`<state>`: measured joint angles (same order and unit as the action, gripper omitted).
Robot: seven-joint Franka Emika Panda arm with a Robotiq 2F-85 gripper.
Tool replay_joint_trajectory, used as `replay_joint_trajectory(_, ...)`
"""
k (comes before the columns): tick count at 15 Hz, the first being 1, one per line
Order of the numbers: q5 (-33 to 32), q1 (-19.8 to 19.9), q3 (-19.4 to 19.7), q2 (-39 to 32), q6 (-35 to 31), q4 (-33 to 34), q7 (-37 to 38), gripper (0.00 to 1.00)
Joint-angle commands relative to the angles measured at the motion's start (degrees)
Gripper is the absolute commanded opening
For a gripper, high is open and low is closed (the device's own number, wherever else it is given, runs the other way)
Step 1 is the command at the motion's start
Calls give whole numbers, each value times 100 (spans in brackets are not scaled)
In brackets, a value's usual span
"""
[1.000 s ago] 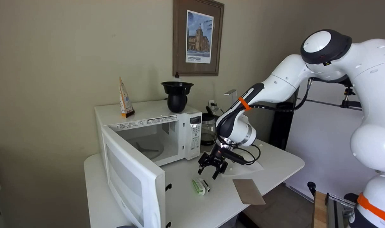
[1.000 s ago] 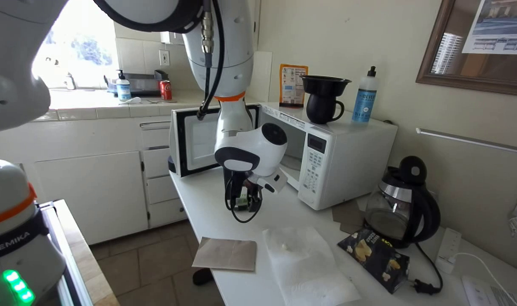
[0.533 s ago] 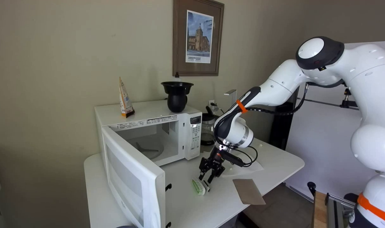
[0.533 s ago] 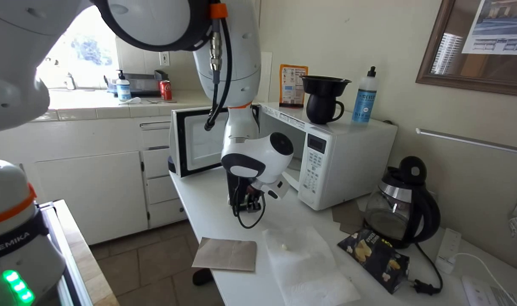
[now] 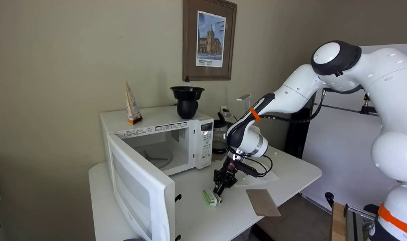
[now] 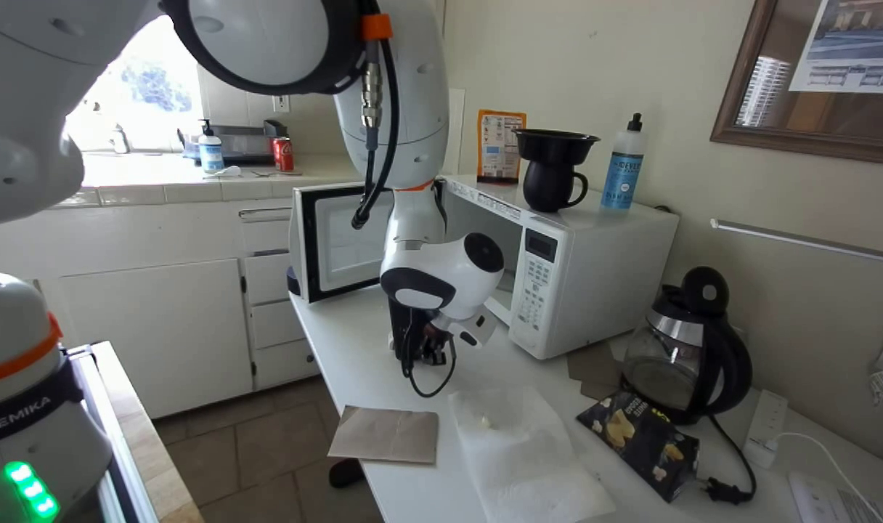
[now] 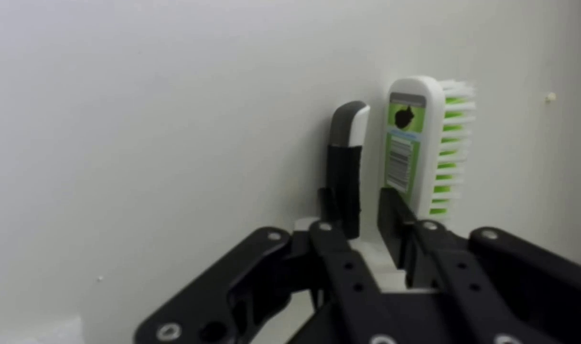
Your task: Make the white brush stand on its bristles
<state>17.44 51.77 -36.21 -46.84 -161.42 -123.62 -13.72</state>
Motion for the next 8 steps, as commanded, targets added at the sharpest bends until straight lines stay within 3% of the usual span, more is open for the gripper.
replay_joint_trajectory(1,121,-147,102,-40,216,114,-215,23)
replay_joint_trajectory(2,102,-220,154,-19,236,116,-196,22)
replay_joint_trajectory(4,79,-405,281,8,328,146,-170,38)
replay_joint_trajectory(6,94,-587,406,11,407,200,-172,46)
replay_joint_trajectory(7,109,-673,463,24,392,211,-177,46)
replay_joint_trajectory(8,124,-735,502,27,384,234,-198,38)
